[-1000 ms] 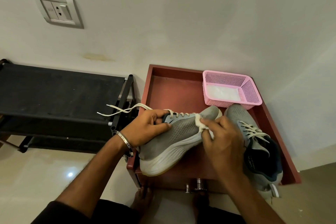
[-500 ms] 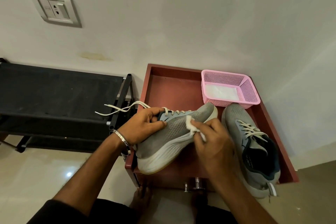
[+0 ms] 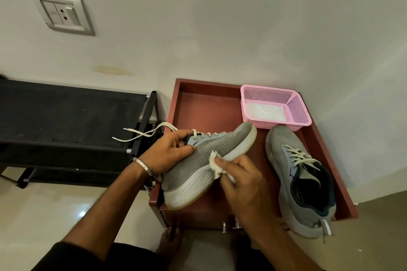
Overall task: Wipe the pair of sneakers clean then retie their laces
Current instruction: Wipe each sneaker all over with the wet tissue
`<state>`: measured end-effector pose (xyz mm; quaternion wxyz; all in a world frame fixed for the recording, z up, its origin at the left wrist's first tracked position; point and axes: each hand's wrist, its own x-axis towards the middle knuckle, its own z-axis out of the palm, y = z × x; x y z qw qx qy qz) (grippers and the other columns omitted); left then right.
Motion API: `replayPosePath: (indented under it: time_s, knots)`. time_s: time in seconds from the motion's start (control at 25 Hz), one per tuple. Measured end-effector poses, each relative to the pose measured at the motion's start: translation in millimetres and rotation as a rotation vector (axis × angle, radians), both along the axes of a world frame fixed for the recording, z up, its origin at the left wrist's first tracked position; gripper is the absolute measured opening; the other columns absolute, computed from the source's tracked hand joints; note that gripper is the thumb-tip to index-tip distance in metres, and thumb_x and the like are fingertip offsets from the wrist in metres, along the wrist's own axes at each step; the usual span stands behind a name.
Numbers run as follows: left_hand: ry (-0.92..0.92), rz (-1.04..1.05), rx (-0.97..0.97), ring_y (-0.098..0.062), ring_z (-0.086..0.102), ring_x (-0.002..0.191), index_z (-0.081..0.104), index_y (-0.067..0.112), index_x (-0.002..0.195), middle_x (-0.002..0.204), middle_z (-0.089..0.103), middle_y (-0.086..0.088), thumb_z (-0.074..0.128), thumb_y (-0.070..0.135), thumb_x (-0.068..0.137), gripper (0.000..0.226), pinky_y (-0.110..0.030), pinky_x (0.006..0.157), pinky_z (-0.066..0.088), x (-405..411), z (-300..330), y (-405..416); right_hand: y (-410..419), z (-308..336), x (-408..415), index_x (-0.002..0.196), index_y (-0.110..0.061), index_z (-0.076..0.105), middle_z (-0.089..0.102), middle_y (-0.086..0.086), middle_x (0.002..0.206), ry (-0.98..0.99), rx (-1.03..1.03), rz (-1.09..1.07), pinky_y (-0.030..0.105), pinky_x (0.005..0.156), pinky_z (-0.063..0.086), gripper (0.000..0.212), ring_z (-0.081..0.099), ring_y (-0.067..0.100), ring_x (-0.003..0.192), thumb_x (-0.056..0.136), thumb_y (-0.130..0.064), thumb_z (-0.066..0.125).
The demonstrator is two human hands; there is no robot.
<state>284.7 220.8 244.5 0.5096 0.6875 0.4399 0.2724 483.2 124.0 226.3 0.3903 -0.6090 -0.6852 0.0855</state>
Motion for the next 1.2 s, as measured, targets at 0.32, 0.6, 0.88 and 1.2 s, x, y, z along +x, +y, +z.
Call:
replayPosePath:
  time_s: [0.32, 0.6, 0.88, 1.2]
  knots:
    - [0.001, 0.029, -0.03, -0.003, 0.036, 0.046, 0.062, 0.039, 0.107, 0.048, 0.039, 0.012, 0.059, 0.011, 0.095, 0.031, -0.013, 0.047, 0.031, 0.4, 0.6, 2.7, 8.6, 1.2, 28.3, 0.12, -0.022, 0.07, 0.046, -0.002, 0.081, -0.194, 0.093, -0.001, 0.031, 0.057, 0.046, 0.032, 0.047, 0.014, 0.069, 0.093, -0.019, 0.053]
    - [0.019, 0.053, -0.024, -0.012, 0.041, 0.053, 0.063, 0.039, 0.105, 0.054, 0.044, 0.009, 0.06, 0.01, 0.094, 0.031, -0.013, 0.049, 0.035, 0.6, -0.3, 3.1, -4.2, -6.3, 2.0, 0.121, -0.022, 0.069, 0.046, -0.004, 0.079, 0.009, 0.014, 0.213, 0.029, 0.056, 0.045, 0.037, 0.047, 0.009, 0.066, 0.087, -0.008, 0.066]
    - [-0.008, 0.042, -0.043, -0.012, 0.042, 0.052, 0.062, 0.038, 0.111, 0.056, 0.045, -0.001, 0.059, 0.009, 0.095, 0.033, -0.014, 0.05, 0.037, 1.6, 0.3, 2.8, 19.0, 1.2, 34.9, 0.117, -0.023, 0.071, 0.046, -0.002, 0.08, -0.156, 0.101, 0.086, 0.03, 0.055, 0.045, 0.028, 0.047, 0.014, 0.068, 0.093, -0.023, 0.057]
    - [-0.018, 0.028, -0.036, -0.005, 0.045, 0.052, 0.063, 0.026, 0.116, 0.054, 0.047, 0.01, 0.058, 0.007, 0.095, 0.028, -0.014, 0.051, 0.039, 4.7, -1.7, -0.4, 25.7, 8.7, 35.7, 0.111, -0.022, 0.074, 0.052, -0.003, 0.083, -0.082, 0.071, -0.018, 0.035, 0.059, 0.048, 0.024, 0.053, 0.014, 0.072, 0.088, -0.015, 0.066]
